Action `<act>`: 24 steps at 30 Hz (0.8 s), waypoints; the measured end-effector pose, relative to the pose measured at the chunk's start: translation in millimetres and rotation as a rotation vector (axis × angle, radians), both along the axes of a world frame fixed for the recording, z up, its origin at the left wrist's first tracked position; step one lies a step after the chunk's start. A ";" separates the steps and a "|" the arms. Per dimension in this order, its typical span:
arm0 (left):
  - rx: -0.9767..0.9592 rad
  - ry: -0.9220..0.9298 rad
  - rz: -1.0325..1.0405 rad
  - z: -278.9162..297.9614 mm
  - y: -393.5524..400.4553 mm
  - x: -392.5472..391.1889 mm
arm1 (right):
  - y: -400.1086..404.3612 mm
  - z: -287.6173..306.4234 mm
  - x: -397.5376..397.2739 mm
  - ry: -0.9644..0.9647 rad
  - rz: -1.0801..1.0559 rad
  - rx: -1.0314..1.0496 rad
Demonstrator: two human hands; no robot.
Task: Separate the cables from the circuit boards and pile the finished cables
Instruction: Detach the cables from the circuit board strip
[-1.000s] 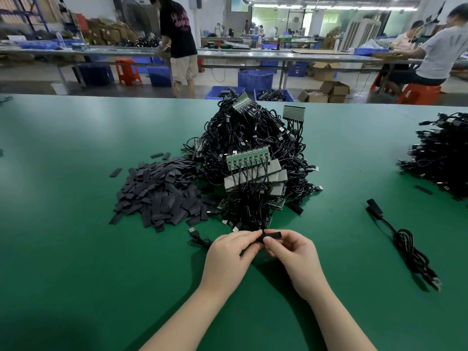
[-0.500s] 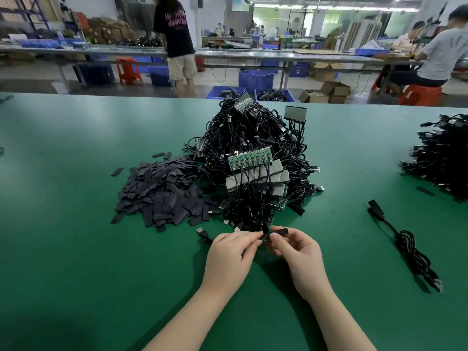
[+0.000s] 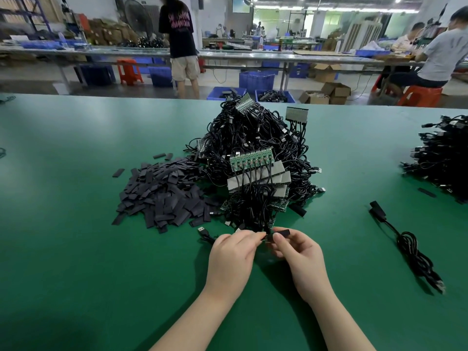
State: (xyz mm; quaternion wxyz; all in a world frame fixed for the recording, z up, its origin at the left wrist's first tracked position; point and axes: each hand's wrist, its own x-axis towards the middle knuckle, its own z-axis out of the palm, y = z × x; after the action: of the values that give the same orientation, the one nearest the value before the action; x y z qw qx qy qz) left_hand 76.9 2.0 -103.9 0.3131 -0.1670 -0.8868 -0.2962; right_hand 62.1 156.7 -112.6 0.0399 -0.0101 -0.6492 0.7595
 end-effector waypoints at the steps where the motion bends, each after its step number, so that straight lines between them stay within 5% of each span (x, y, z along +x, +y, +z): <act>1: 0.002 -0.005 0.001 0.3 -0.3 0.3 | 0.1 0.0 0.1 -0.001 0.000 0.002; 24: 0.084 -0.030 -0.007 -1.5 -2.5 -2.4 | -2.4 4.7 4.5 0.006 0.084 -0.021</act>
State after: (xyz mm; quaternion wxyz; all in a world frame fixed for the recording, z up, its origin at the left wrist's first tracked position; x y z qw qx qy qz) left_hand 74.5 -0.5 -105.4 0.3056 -0.1524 -0.8776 -0.3365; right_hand 66.6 154.3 -107.9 0.0098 0.0187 -0.6409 0.7673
